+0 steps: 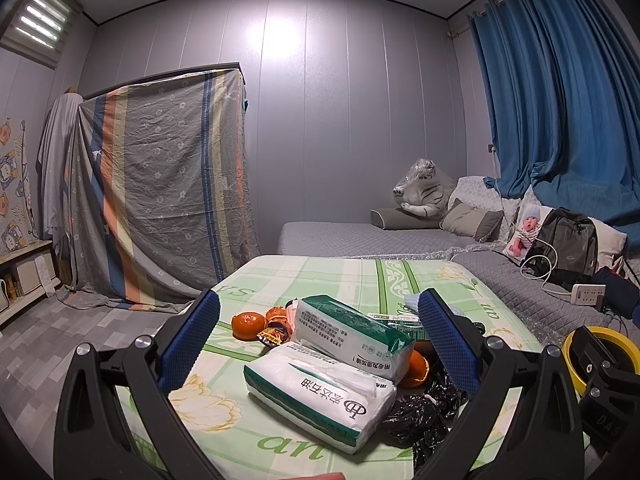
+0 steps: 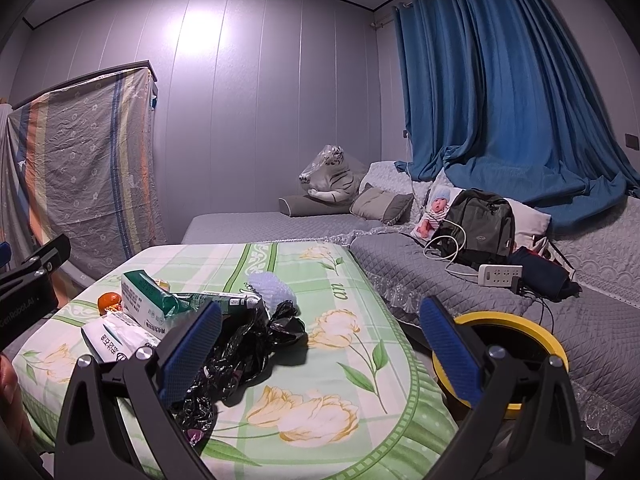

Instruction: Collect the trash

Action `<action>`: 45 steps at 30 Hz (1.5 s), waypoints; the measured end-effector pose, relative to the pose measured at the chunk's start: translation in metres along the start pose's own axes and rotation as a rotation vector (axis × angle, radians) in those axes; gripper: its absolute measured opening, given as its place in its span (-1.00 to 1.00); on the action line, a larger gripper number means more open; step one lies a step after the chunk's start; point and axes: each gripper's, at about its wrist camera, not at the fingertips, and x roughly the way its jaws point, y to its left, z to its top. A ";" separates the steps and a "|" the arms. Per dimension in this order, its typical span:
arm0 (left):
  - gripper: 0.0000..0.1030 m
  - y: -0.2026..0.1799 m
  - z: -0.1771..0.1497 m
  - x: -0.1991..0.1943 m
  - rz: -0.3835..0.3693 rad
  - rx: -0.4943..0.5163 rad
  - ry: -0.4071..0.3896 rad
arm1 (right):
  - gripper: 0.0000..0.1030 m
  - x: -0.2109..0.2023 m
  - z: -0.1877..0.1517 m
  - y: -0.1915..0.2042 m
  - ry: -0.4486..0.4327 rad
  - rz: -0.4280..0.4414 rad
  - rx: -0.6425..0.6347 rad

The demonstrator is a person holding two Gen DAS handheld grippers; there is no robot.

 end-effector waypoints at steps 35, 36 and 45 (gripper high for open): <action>0.85 0.000 -0.010 -0.002 -0.002 0.002 0.004 | 0.86 0.002 -0.003 0.004 0.005 -0.001 0.001; 0.85 0.000 -0.012 -0.003 -0.001 0.002 0.003 | 0.86 0.002 -0.003 0.005 0.005 -0.001 -0.001; 0.85 -0.007 -0.016 0.003 -0.005 0.001 0.005 | 0.86 0.002 -0.003 0.004 0.006 0.001 0.002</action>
